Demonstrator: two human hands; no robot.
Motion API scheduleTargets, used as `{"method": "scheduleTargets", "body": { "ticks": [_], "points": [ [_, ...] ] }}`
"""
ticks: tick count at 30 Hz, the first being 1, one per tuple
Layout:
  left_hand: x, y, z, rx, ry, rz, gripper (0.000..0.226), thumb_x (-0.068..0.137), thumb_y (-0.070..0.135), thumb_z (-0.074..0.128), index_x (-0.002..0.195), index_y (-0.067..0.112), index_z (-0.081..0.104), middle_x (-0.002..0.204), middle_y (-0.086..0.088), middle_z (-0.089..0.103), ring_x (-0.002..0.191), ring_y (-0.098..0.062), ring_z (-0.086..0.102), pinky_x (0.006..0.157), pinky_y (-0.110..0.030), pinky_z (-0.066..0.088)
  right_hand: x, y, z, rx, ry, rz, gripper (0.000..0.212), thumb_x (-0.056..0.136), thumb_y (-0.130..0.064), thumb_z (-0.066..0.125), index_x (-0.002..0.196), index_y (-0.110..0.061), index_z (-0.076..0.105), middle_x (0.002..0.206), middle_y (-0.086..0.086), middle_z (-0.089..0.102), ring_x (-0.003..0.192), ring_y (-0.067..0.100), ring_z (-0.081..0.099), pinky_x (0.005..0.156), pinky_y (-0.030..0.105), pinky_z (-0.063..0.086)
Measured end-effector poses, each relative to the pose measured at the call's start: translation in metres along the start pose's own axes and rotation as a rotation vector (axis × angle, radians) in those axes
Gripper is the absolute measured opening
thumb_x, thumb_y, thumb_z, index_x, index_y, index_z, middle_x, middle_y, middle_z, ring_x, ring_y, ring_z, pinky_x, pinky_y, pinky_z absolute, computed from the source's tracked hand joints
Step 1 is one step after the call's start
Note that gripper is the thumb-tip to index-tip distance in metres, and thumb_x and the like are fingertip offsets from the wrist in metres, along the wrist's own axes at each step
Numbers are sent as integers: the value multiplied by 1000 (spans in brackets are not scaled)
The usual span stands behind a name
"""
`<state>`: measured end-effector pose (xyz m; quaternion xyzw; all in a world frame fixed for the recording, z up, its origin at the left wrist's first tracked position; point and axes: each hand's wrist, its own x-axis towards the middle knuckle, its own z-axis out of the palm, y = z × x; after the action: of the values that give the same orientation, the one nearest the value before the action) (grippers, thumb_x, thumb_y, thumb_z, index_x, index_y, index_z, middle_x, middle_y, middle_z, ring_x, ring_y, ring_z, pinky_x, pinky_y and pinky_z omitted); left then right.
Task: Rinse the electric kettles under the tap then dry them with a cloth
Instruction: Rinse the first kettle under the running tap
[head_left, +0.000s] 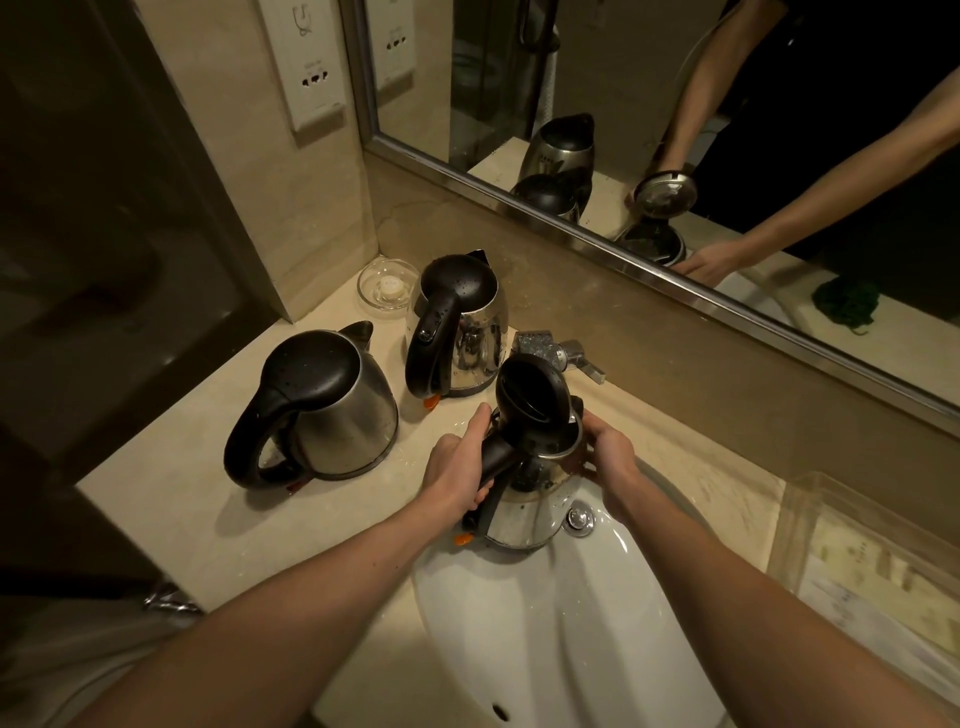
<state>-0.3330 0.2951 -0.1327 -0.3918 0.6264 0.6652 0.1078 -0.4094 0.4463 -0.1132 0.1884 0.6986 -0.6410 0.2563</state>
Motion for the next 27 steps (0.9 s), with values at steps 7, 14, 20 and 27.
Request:
{"method": "scheduleTargets", "body": {
  "ticks": [7, 14, 20, 27],
  "points": [
    [-2, 0, 0, -2, -12, 16, 66, 94, 71, 39, 86, 6, 53, 56, -3, 51, 44, -13, 50, 39, -20, 38, 0, 0, -1, -15, 9, 9, 35, 104, -17, 37, 126, -13, 64, 84, 2, 63, 68, 16, 55, 60, 26, 48],
    [-5, 1, 0, -3, -8, 12, 65, 95, 70, 39, 83, 7, 52, 55, -3, 50, 42, -12, 49, 39, -20, 38, -3, -2, -1, -26, -5, 12, 29, 103, -20, 41, 92, -20, 68, 79, 3, 60, 69, 17, 56, 61, 26, 48],
    [-6, 0, -1, -9, -1, 14, 63, 95, 69, 40, 83, 9, 52, 57, -4, 50, 46, -14, 49, 39, -21, 38, -6, -4, 0, -30, -13, 3, 31, 104, -20, 38, 89, -23, 66, 81, 3, 61, 71, 17, 57, 63, 26, 48],
    [-7, 0, 0, -27, 2, 29, 63, 97, 67, 40, 79, 8, 52, 56, -4, 51, 49, -15, 50, 39, -19, 38, -7, -8, 1, -25, -6, 54, 34, 106, -34, 35, 91, -17, 60, 81, 2, 61, 70, 15, 56, 58, 25, 46]
  ]
}}
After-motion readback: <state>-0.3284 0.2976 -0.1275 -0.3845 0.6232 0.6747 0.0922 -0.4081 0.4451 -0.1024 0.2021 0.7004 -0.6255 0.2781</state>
